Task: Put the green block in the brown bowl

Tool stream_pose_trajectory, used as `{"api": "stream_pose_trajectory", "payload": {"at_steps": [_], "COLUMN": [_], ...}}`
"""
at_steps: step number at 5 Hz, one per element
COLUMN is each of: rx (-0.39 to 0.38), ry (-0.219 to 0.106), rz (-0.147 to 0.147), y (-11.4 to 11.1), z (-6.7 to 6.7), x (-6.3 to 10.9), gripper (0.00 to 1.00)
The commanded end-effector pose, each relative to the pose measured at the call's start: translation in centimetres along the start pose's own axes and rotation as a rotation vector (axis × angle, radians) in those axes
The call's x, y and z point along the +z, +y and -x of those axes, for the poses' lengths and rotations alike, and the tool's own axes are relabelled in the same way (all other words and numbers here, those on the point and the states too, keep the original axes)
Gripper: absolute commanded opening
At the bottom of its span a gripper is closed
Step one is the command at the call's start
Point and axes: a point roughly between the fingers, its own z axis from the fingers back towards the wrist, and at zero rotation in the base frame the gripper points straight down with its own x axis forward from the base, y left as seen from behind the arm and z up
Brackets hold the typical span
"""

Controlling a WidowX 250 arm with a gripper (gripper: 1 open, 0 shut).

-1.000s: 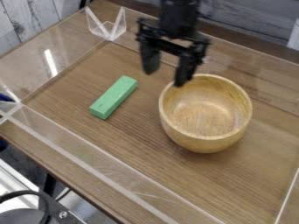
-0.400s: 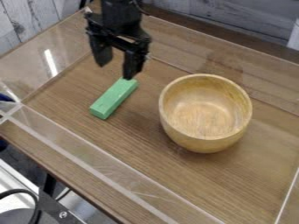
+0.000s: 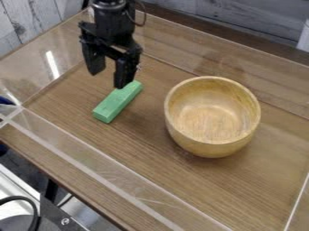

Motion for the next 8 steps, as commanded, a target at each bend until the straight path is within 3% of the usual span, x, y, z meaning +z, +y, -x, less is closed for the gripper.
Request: {"api": "stream_pose_trajectory", "payload": {"at_steps": [1, 2, 3, 4, 5, 6, 7, 8], "rx": [0.014, 0.010, -0.009, -0.021, 0.002, 0.029, 0.009, -0.009], "ry": [-0.035, -0.018, -0.033, -0.044, -0.035, -0.027, 0.008, 0.044], "rz": [-0.049, -0.067, -0.045, -0.031, -0.010, 0.020, 0.016, 0.012], "y": [1.4, 1.7, 2.1, 2.4, 2.5, 2.5, 2.3, 2.2], "z": [-1.6, -2.1, -1.3, -0.7, -0.8, -0.9, -1.0, -1.2], "x": [0.5, -0.3, -0.3, 0.0, 0.0, -0.4, 0.1, 0.4], "gripper": [1.00, 1.00, 0.00, 1.00, 1.00, 0.00, 1.00, 1.00]}}
